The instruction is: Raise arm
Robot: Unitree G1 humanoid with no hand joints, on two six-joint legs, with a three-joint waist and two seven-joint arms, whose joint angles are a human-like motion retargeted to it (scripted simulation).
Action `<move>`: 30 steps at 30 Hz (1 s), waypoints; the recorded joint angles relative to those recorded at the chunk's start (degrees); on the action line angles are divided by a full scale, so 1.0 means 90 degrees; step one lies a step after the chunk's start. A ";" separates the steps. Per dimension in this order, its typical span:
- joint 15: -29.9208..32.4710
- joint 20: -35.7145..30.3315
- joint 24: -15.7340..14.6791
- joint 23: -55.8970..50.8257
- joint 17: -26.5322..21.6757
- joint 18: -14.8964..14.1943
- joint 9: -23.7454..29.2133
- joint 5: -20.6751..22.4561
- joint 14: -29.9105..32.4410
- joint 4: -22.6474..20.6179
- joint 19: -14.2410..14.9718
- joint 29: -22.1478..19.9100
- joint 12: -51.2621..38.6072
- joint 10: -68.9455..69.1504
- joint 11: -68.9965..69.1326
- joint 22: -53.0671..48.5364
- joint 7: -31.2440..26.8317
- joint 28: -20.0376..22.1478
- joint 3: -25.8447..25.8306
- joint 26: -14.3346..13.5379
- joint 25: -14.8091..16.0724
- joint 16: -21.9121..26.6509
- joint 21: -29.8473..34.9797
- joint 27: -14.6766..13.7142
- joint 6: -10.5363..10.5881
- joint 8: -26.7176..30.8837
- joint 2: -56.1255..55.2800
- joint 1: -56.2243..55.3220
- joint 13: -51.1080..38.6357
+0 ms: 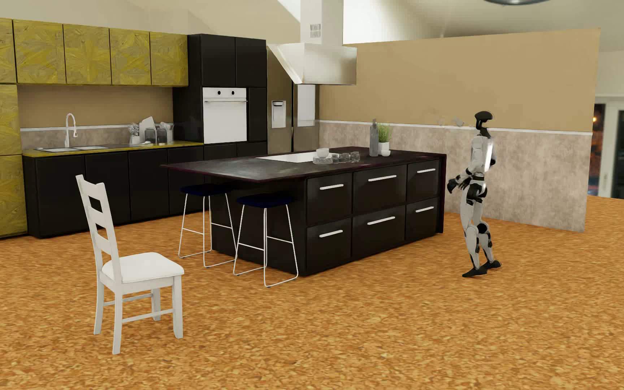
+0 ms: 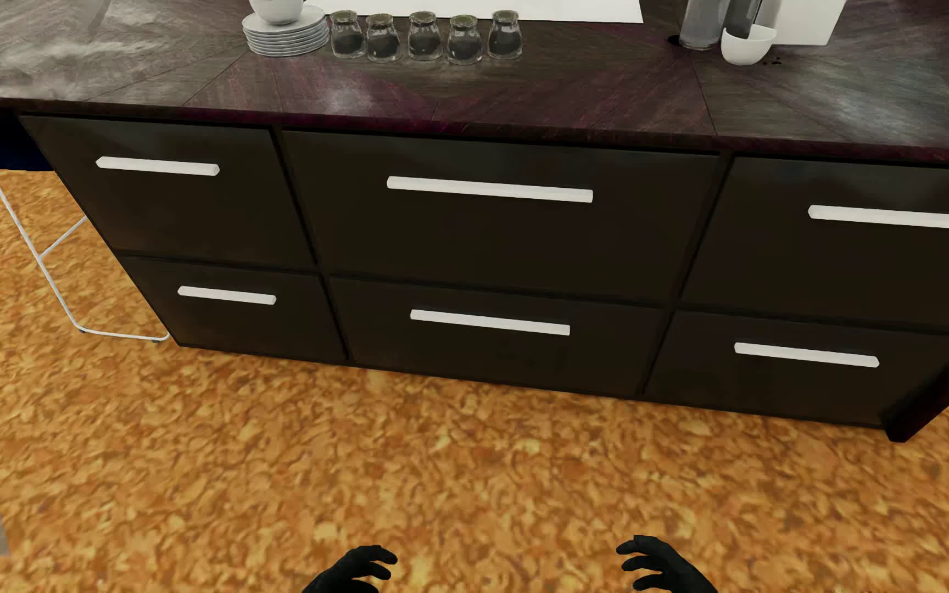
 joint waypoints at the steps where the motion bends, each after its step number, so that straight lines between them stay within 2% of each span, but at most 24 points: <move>1: -0.0019 -0.0024 0.0000 0.0023 0.0019 0.0000 -0.0049 -0.0057 -0.0091 -0.0040 0.0000 0.0000 -0.0006 0.0015 -0.0050 0.0034 0.0000 0.0000 -0.0081 0.0000 0.0000 -0.0006 -0.0123 0.0000 -0.0030 0.0000 0.0068 -0.0030 0.0030; 2: -0.0020 0.0033 0.0000 0.0017 -0.0034 0.0000 -0.0069 -0.0061 -0.0172 -0.0051 0.0000 0.0000 0.0036 0.0093 -0.0055 0.0063 0.0000 0.0000 -0.0104 0.0000 0.0000 -0.0021 0.0402 0.0000 -0.0014 0.0000 0.0070 -0.0061 -0.0033; 10: -0.0012 0.0122 0.0000 -0.0046 -0.0063 0.0000 -0.0049 -0.0063 -0.0163 -0.0044 0.0000 0.0000 -0.0109 0.0073 -0.0052 0.0148 0.0000 0.0000 -0.0099 0.0000 0.0000 -0.0067 0.0413 0.0000 -0.0004 0.0000 0.0092 -0.0034 -0.0114; 15: 0.0026 0.0156 0.0000 -0.0167 -0.0232 0.0000 -0.0045 -0.0046 -0.0202 -0.0025 0.0000 0.0000 -0.0719 0.0112 -0.0069 0.0095 0.0000 0.0000 -0.0155 0.0000 0.0000 0.0047 0.0768 0.0000 -0.0046 0.0000 0.0128 -0.0035 -0.0663; 18: 0.0063 0.0250 0.0000 -0.0399 -0.0465 0.0000 -0.0073 -0.0070 -0.0171 -0.0044 0.0000 0.0000 -0.1469 0.0111 -0.0063 -0.0179 0.0000 0.0000 -0.0185 0.0000 0.0000 0.0335 0.0973 0.0000 -0.0120 0.0000 0.0074 -0.0079 -0.1406; 21: 0.0097 0.0479 0.0000 -0.0820 -0.0951 0.0000 -0.0054 -0.0056 -0.0101 -0.0045 0.0000 0.0000 -0.2724 0.0075 -0.0078 -0.0450 0.0000 0.0000 -0.0293 0.0000 0.0000 0.0806 0.1154 0.0000 -0.0152 0.0000 0.0117 -0.0053 -0.2811; 25: 0.0114 0.0692 0.0000 -0.0931 -0.1694 0.0000 -0.0065 -0.0042 -0.0065 -0.0044 0.0000 0.0000 -0.5111 0.0068 -0.0077 -0.0414 0.0000 0.0000 -0.0382 0.0000 0.0000 0.1713 0.1171 0.0000 -0.0187 0.0000 0.0144 -0.0029 -0.5420; 27: 0.0113 0.0359 0.0000 -0.0793 -0.2176 0.0000 -0.0111 -0.0025 -0.0037 -0.0048 0.0000 0.0000 -0.6540 0.0067 -0.0084 -0.0305 0.0000 0.0000 -0.0401 0.0000 0.0000 0.2309 0.1495 0.0000 -0.0193 0.0000 0.0157 -0.0036 -0.6858; 30: 0.0149 -0.0618 0.0000 -0.0329 -0.2754 0.0000 -0.0131 0.0013 -0.0045 -0.0047 0.0000 0.0000 -0.8961 0.0075 -0.0096 0.0270 0.0000 0.0000 -0.0483 0.0000 0.0000 0.3140 0.2224 0.0000 -0.0167 0.0000 0.0183 -0.0019 -0.9066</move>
